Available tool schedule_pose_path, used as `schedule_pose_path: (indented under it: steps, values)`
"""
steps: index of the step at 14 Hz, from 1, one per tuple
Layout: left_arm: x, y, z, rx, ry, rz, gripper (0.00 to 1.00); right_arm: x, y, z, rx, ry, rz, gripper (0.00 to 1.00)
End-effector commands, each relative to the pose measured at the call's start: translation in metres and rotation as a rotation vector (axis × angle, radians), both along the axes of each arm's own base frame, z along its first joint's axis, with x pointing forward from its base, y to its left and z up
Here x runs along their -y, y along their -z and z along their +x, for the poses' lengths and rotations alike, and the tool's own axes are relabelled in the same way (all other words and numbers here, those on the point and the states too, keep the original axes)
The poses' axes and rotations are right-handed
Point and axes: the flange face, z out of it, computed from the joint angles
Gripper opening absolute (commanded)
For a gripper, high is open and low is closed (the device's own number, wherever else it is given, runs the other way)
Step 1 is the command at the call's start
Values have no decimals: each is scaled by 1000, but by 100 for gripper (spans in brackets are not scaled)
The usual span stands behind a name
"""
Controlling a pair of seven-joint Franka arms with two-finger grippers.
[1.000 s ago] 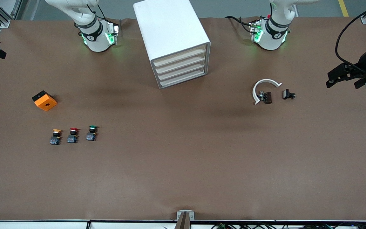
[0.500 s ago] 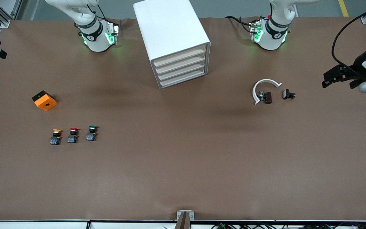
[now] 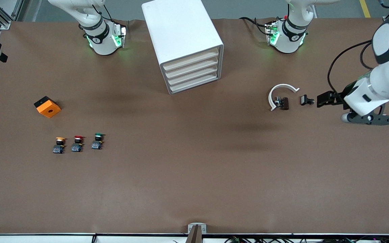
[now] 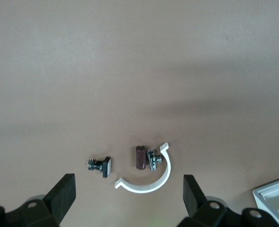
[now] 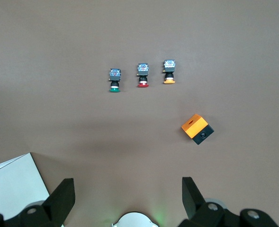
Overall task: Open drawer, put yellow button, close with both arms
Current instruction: 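Move the left gripper toward the white cabinet's drawer handle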
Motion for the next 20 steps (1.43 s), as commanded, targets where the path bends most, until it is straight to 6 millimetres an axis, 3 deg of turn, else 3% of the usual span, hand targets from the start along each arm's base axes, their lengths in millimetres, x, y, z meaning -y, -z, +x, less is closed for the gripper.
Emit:
schedule_pose_path:
  steps: [1,7,9,12,16,20]
  values:
    - [27,24,16,7,-57,2,100,1,-2,-8,7,0,4,100]
    - [103,73,25,-5,-270,29,100,3,-4,-9,8,3,5,100]
    - [134,81,33,-16,-429,47,100,2,-3,-9,8,1,5,100]
    - [159,88,38,-73,-792,65,100,0,-4,-8,11,-2,4,100]
    - [186,124,29,-310,-933,166,100,2,-4,-9,10,0,4,100]
    - [216,147,20,-619,-1125,105,100,1,-4,-9,8,-3,-6,100]
